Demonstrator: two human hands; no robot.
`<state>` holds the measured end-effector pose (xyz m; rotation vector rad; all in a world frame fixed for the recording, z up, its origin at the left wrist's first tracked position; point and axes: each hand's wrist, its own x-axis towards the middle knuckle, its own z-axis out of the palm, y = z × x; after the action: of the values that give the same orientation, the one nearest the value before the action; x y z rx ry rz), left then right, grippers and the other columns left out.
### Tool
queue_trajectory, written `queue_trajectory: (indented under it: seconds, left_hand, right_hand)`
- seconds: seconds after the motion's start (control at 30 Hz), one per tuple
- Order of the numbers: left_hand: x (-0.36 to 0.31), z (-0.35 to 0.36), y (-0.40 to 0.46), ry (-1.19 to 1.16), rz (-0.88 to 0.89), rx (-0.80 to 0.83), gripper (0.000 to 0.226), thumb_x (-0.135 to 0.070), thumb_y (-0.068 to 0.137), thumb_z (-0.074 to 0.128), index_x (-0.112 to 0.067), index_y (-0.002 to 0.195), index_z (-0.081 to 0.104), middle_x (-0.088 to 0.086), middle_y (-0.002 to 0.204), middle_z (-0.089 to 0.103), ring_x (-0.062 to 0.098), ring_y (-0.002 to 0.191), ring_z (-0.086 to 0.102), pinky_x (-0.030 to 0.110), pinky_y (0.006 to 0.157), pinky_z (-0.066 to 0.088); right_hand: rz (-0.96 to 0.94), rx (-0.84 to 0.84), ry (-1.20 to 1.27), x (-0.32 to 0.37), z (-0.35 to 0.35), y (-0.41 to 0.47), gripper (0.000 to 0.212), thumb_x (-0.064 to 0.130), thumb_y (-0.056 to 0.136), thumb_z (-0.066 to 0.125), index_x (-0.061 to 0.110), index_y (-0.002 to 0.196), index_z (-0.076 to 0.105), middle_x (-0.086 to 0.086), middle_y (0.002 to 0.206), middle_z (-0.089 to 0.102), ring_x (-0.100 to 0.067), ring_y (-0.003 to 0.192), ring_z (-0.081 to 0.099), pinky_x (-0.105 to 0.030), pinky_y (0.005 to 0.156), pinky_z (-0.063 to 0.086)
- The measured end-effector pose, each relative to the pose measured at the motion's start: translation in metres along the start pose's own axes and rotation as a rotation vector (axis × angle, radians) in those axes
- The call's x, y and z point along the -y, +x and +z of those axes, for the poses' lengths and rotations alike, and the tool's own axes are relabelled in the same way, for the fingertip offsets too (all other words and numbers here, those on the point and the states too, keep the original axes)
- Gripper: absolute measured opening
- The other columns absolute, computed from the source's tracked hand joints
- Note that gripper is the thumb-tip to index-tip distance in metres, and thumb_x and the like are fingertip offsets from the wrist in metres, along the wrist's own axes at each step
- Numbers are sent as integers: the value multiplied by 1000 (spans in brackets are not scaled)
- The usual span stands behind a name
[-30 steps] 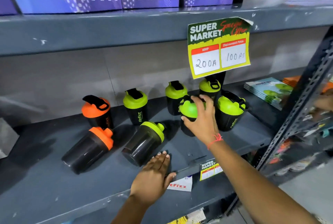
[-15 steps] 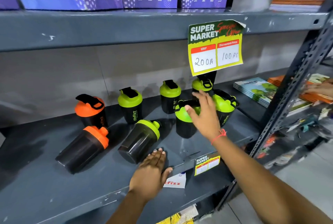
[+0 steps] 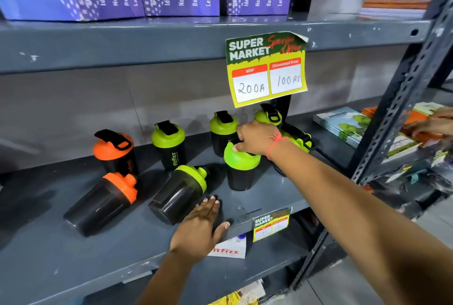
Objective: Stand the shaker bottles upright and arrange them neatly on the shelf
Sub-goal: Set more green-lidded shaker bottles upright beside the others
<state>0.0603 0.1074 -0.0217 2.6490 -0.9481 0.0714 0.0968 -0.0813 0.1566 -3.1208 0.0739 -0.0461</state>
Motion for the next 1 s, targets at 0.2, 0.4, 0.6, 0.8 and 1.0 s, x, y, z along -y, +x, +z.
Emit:
queue_trajectory:
  seconds: [0.2, 0.4, 0.6, 0.8, 1.0]
  left_hand:
    - [0, 2, 0, 29, -4, -18, 104, -76, 71, -11, -10, 135, 38, 9, 143, 38, 23, 131, 32, 34, 105, 8]
    - [0, 3, 1, 37, 7, -45, 108, -78, 67, -14, -11, 138, 32, 8, 146, 32, 22, 134, 26, 29, 105, 4]
    - [-1, -1, -1, 39, -5, -23, 97, -74, 77, -4, -9, 131, 44, 10, 138, 44, 26, 127, 39, 37, 103, 15]
    - [-5, -5, -2, 55, 5, -21, 94, -72, 79, -2, -9, 129, 46, 10, 136, 47, 24, 124, 43, 39, 102, 17]
    - [-3, -1, -2, 48, -3, -36, 92, -71, 80, -1, -8, 130, 45, 10, 136, 47, 23, 125, 41, 39, 104, 18]
  right_hand:
    - [-146, 355, 117, -5, -3, 4, 88, 19, 75, 74, 25, 146, 23, -7, 154, 29, -27, 139, 31, -31, 108, 34]
    - [-3, 240, -59, -5, 8, 10, 89, 58, 71, 64, 17, 143, 30, -10, 147, 41, -31, 131, 43, -38, 103, 40]
    - [-117, 465, -44, -6, 3, 12, 113, 31, 73, 76, 30, 148, -9, -8, 159, -15, -31, 147, 3, -46, 118, 23]
    - [-146, 363, -62, -6, 14, 15, 104, 32, 69, 78, 25, 149, 12, -14, 156, 16, -33, 142, 24, -40, 113, 34]
    - [-52, 311, -161, 1, 11, 14, 94, 50, 68, 74, 19, 144, 28, -10, 145, 42, -31, 131, 43, -40, 104, 42]
